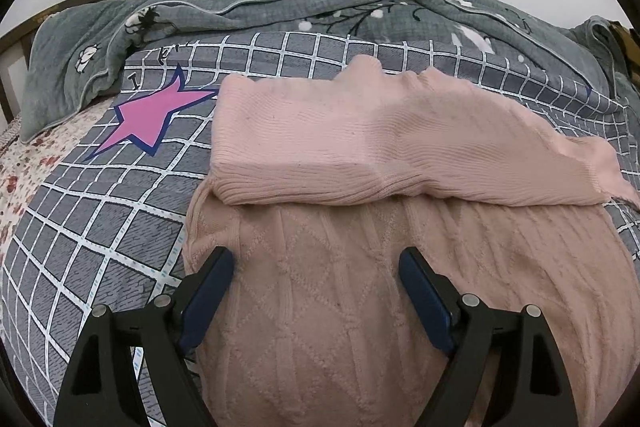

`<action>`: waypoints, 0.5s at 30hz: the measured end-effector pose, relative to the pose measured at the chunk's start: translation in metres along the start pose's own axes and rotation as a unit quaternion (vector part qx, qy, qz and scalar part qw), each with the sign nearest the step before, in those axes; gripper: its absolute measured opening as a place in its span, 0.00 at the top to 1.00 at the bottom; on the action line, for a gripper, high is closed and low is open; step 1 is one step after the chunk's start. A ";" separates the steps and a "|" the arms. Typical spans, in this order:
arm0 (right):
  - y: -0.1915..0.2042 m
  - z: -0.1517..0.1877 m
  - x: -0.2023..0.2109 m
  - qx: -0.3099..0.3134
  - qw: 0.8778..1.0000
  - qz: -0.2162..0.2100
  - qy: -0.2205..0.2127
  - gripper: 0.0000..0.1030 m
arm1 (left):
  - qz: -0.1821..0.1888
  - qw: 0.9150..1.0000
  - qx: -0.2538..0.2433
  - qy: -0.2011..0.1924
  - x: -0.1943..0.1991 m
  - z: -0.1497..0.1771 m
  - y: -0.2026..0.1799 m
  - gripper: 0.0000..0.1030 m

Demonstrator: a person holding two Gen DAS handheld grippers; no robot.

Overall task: Fold small clothes
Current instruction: 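Grasp the loose pink sleeve with the right gripper and lift it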

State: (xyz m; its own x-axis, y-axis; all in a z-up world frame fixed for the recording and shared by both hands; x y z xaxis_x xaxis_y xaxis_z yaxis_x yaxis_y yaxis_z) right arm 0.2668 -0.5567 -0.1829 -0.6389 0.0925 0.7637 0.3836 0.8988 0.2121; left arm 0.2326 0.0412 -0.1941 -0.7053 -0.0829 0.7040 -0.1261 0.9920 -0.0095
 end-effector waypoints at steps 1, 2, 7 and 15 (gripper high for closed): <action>0.004 -0.002 0.001 0.010 1.000 0.000 -0.001 0.88 | 0.000 1.000 0.001 -0.001 0.000 0.000 0.001 0.18; 0.010 -0.004 0.004 0.025 1.000 -0.003 -0.005 0.89 | 0.000 1.000 0.001 -0.001 0.000 0.000 0.001 0.18; 0.050 -0.012 0.039 0.094 0.992 0.030 -0.077 0.90 | -0.007 1.000 0.005 -0.014 0.006 0.003 0.001 0.18; 0.152 -0.012 0.109 0.158 0.974 0.002 -0.165 0.91 | 0.038 0.997 0.067 -0.031 0.028 0.008 0.034 0.18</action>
Point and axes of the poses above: each gripper's, at about its wrist camera, not at the fingertips, and x roughly against the way its jaws point, y to its left, z to its underside, the point moved 1 cm from there along -x, roughly the way its jaws point, and after that the axes turned 2 degrees about z, right-handed, at the moved point
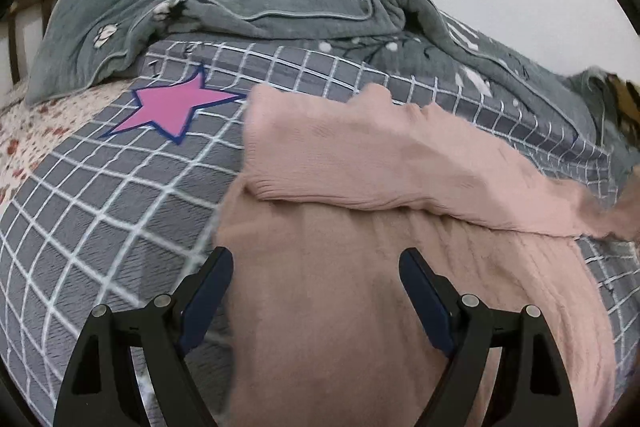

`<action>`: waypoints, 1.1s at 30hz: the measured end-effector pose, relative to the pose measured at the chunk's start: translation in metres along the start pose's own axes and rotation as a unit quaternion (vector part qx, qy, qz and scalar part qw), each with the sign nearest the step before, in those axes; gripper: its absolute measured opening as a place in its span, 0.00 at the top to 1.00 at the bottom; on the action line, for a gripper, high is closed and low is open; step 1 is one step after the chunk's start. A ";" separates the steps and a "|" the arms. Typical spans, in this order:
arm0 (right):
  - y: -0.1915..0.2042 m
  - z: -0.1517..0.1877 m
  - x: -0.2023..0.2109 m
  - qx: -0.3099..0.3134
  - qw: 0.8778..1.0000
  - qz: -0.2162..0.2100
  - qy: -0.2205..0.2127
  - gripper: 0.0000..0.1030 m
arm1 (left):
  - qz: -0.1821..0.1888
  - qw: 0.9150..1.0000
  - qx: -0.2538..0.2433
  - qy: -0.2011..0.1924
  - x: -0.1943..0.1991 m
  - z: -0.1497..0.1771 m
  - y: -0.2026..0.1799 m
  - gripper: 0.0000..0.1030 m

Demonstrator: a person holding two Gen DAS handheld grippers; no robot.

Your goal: Fold small clothes

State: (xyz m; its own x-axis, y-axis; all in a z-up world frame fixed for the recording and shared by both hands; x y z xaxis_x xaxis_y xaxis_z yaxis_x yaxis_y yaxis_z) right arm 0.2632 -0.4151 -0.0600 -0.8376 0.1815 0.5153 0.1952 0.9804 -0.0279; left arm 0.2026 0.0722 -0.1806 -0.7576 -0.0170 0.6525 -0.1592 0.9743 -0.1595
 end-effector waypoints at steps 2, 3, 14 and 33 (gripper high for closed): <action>0.040 -0.009 0.015 0.023 0.999 -0.014 -0.022 0.91 | 0.002 1.000 0.009 -0.006 0.012 -0.003 0.018 0.18; 0.057 -0.013 0.021 0.031 0.999 -0.022 -0.029 0.91 | 0.002 1.000 0.015 -0.009 0.016 -0.004 0.026 0.18; 0.321 0.004 0.040 0.123 0.973 -0.196 -0.014 0.91 | -0.034 0.999 0.021 -0.025 0.057 -0.002 0.121 0.18; 0.362 0.099 0.046 0.223 0.942 -0.243 0.061 0.58 | 0.028 0.999 0.015 -0.002 0.028 -0.008 0.115 0.18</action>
Point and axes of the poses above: each gripper's, at about its wrist camera, not at the fingertips, and x roughly against the way its jaws point, y to its left, z to its underside, the point moved 1 cm from there along -x, roughly the way its jaws point, and after that the axes turned 2 degrees about z, right-handed, at the moved point
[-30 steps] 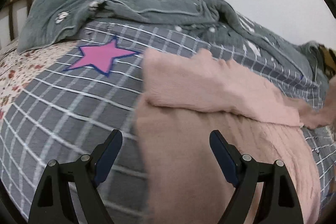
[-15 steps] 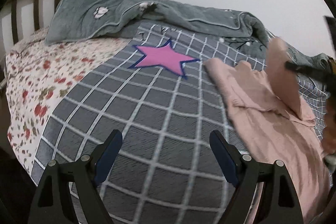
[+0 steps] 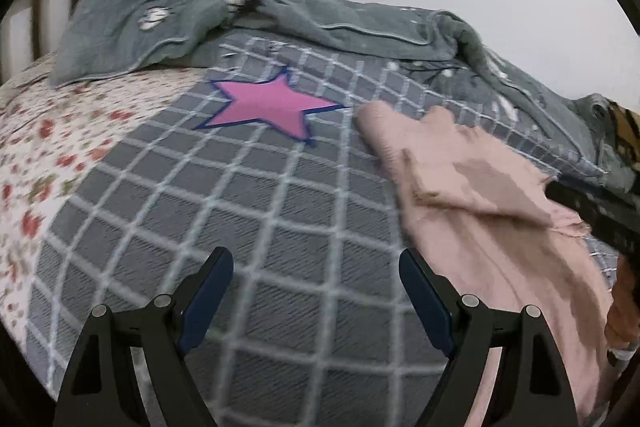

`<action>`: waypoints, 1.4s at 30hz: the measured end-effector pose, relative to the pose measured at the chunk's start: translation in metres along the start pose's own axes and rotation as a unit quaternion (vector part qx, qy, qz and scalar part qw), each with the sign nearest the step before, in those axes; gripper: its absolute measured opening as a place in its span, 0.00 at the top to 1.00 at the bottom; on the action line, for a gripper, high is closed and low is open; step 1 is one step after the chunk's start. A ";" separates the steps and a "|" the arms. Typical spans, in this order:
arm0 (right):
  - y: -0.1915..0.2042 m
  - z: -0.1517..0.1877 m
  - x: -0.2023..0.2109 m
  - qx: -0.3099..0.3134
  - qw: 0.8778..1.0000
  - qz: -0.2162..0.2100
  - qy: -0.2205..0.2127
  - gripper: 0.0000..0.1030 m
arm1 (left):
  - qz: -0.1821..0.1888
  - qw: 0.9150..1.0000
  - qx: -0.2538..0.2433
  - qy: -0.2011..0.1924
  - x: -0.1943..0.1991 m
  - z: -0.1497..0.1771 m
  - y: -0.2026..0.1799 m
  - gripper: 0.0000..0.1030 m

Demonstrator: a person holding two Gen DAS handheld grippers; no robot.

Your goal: Fold small clothes

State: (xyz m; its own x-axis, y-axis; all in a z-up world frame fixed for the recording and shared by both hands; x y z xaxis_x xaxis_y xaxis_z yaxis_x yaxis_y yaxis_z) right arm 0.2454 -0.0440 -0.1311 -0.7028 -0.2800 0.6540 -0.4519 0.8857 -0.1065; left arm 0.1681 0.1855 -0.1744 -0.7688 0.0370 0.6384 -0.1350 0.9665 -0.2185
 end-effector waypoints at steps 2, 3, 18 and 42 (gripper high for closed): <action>-0.035 0.010 0.011 -0.017 0.999 0.032 0.002 0.58 | 0.028 1.000 -0.009 0.006 -0.008 -0.010 -0.014 0.20; -0.047 0.015 0.016 -0.020 0.999 0.047 0.002 0.58 | 0.035 0.999 -0.013 0.005 -0.009 -0.013 -0.018 0.20; -0.179 0.094 0.017 -0.133 0.986 0.103 0.022 0.58 | 0.067 0.996 -0.022 0.057 -0.078 -0.058 -0.067 0.61; -0.197 0.103 0.000 -0.186 0.979 0.075 0.045 0.58 | 0.041 0.996 -0.068 -0.027 -0.075 -0.112 -0.099 0.95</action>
Point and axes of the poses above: each gripper's, at about its wrist camera, not at the fingertips, and x roughly against the way its jaws point, y to its left, z to its underside, the point moved 1 cm from there along -x, roughly the way its jaws point, and after that the axes turned 2 degrees about z, right-handed, at the moved point
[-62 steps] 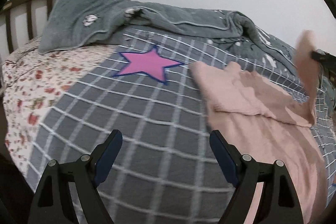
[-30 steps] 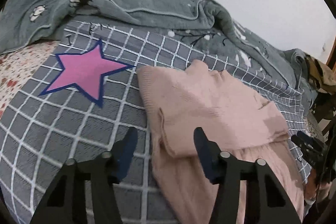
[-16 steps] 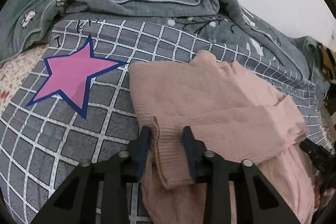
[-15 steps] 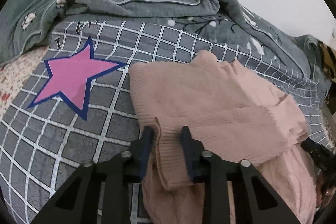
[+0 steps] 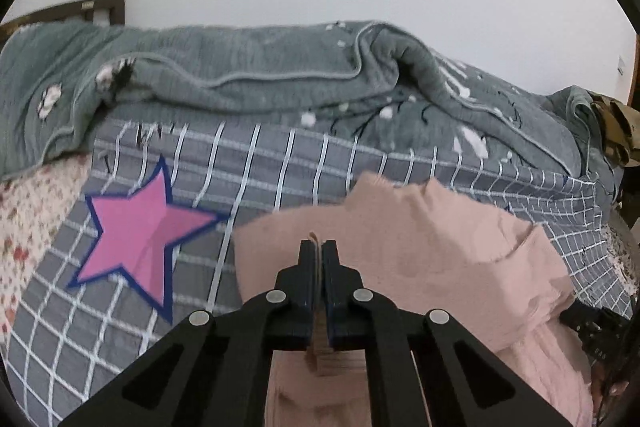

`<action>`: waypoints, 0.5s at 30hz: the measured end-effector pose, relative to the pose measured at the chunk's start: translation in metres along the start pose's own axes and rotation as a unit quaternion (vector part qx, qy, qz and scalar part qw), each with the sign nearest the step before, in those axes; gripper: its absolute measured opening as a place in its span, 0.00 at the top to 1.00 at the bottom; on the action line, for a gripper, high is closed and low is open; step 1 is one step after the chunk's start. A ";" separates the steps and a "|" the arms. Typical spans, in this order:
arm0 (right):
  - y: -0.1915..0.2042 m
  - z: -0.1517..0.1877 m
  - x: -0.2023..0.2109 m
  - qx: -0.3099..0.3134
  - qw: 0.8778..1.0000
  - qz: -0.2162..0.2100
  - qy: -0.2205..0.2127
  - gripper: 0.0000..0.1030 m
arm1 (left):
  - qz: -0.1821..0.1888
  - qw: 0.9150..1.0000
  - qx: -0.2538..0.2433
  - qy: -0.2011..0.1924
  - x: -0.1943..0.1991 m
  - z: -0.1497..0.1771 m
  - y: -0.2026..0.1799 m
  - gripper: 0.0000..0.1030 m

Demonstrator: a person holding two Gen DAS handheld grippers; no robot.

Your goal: Fold small clothes

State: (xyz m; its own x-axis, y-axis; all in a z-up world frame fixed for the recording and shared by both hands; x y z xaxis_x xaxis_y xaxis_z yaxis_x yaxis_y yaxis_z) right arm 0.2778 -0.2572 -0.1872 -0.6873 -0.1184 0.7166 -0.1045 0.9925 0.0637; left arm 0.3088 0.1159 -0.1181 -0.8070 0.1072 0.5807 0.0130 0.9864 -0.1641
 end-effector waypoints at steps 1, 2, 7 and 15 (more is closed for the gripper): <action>0.000 0.000 0.000 0.001 1.000 0.001 0.000 0.58 | 0.001 1.000 0.002 -0.007 -0.001 -0.003 0.001 0.95; 0.000 0.000 0.000 0.001 1.000 0.001 0.000 0.58 | -0.001 1.000 0.004 -0.010 -0.003 -0.004 0.002 0.95; 0.002 0.000 -0.002 0.002 1.000 0.004 0.004 0.58 | -0.019 0.999 0.004 0.039 -0.029 0.014 0.010 0.94; 0.001 0.000 -0.003 0.007 1.000 0.011 0.006 0.58 | -0.023 0.996 0.014 0.085 -0.032 0.039 0.017 0.86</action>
State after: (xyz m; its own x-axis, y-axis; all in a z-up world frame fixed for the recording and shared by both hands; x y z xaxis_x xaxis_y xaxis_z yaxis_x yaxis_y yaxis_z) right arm 0.2798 -0.2557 -0.1889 -0.6811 -0.0958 0.7259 -0.0992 0.9943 0.0382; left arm 0.3116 0.1243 -0.1706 -0.6944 0.0846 0.7146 -0.0395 0.9871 -0.1552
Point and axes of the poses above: each gripper's, at about its wrist camera, not at the fingertips, and x roughly against the way its jaws point, y to its left, z to its underside, the point moved 1 cm from there along -x, roughly the way its jaws point, and after that the axes turned 2 degrees about z, right-handed, at the moved point
